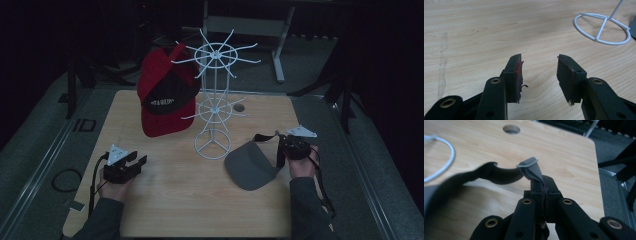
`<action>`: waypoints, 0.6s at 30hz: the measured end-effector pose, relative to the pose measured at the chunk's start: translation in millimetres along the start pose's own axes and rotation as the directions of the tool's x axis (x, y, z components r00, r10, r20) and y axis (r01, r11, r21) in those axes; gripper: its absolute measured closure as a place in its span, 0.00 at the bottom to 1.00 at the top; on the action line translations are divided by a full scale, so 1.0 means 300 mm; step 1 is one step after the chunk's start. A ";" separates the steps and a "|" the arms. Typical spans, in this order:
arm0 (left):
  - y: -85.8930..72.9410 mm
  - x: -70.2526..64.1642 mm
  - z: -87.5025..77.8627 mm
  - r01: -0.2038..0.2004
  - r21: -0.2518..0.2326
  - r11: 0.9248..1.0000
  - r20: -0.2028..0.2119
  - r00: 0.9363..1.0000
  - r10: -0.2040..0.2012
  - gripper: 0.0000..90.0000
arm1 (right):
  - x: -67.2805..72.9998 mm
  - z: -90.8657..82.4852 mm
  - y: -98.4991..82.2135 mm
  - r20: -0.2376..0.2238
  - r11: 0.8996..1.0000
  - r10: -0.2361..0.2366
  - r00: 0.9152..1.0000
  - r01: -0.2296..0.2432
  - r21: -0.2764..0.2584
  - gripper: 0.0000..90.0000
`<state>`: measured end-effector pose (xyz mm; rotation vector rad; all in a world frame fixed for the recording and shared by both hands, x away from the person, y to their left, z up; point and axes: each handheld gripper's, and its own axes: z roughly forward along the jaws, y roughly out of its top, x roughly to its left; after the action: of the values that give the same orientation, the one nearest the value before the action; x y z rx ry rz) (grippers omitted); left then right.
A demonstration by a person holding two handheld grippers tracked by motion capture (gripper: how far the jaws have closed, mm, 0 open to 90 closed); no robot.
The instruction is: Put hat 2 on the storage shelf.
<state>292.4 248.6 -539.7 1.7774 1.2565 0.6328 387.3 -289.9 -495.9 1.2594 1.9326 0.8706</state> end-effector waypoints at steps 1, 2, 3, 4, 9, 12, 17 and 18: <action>0.000 0.000 0.000 0.000 0.000 1.000 -0.002 1.000 0.000 0.62 | 0.002 -0.007 0.005 -0.001 1.000 -0.004 1.000 0.004 -0.017 0.98; 0.000 0.000 0.000 0.000 -0.001 1.000 -0.002 1.000 0.000 0.62 | 0.007 -0.013 0.010 -0.005 0.999 -0.007 1.000 0.007 -0.033 0.98; 0.000 -0.001 0.000 -0.001 -0.001 1.000 -0.002 1.000 0.001 0.62 | 0.011 -0.020 0.015 -0.005 0.999 -0.012 1.000 0.012 -0.047 0.98; 0.000 -0.001 0.000 0.000 0.000 1.000 -0.001 1.000 0.000 0.62 | 0.014 -0.025 0.020 -0.015 0.998 -0.019 1.000 0.018 -0.062 0.98; 0.000 -0.002 0.000 -0.004 0.001 1.000 0.000 1.000 0.004 0.62 | 0.033 -0.041 0.041 -0.042 0.994 -0.043 0.998 0.039 -0.105 0.98; 0.000 -0.002 0.000 -0.003 0.002 1.000 -0.001 1.000 0.003 0.62 | 0.039 -0.058 0.053 -0.045 0.990 -0.045 0.998 0.038 -0.139 0.98; 0.000 -0.003 0.000 -0.004 0.000 1.000 -0.001 1.000 0.004 0.62 | 0.045 -0.088 0.076 -0.056 0.982 -0.047 0.997 0.036 -0.184 0.98; 0.000 -0.003 0.001 -0.004 0.001 1.000 0.000 1.000 0.004 0.62 | 0.047 -0.094 0.080 -0.061 0.981 -0.045 0.997 0.032 -0.192 0.98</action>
<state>292.2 247.8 -539.7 1.7814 1.2539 0.6345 371.9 -274.2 -463.0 1.0897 1.8667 1.0614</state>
